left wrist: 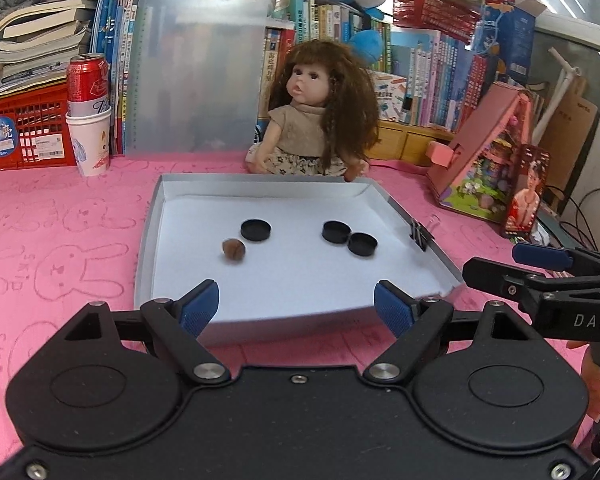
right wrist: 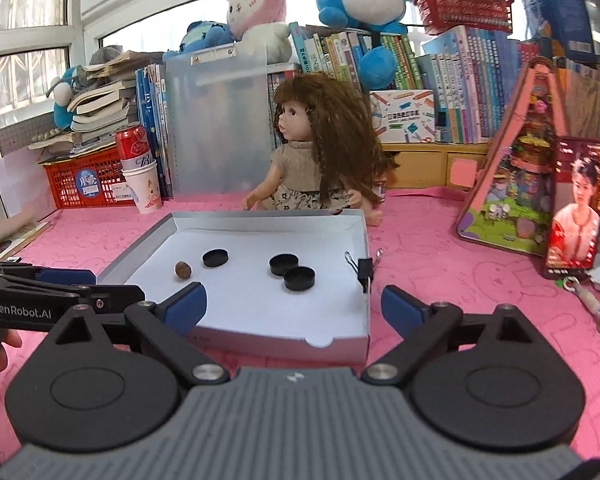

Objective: Organize rigid objects
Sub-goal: 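Withdraw both open grippers away from the tray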

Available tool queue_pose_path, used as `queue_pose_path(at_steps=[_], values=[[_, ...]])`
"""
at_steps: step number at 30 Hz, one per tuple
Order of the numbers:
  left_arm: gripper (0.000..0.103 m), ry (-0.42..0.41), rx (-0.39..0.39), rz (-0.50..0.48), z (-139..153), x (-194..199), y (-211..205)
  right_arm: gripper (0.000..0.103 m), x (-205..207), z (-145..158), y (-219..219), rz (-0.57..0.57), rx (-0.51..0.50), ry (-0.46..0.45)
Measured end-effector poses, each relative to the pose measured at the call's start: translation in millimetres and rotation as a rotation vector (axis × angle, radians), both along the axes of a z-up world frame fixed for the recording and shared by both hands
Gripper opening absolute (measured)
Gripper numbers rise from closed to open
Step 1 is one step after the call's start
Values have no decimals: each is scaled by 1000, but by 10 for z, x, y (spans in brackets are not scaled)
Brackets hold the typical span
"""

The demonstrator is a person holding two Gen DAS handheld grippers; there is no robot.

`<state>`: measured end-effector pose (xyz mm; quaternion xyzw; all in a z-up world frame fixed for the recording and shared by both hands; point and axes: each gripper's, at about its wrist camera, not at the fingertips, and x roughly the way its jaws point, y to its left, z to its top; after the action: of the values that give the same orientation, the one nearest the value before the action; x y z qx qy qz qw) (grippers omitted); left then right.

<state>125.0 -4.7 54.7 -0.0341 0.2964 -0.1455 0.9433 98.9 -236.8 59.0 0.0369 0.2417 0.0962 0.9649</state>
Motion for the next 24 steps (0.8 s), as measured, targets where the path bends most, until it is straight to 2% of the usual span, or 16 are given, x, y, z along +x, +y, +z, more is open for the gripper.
queue_pose_path(at_steps=[8,15,24], values=[[84,-24,22,-2,-84,-320,6,99,-371,-124,-18,-22,-47,-53],[84,-44,63,52,-208,-651,91,102,-595,-320,67,-47,-165,-68],[84,-65,67,156,-375,-990,287,102,-786,-491,35,-104,-194,-59]])
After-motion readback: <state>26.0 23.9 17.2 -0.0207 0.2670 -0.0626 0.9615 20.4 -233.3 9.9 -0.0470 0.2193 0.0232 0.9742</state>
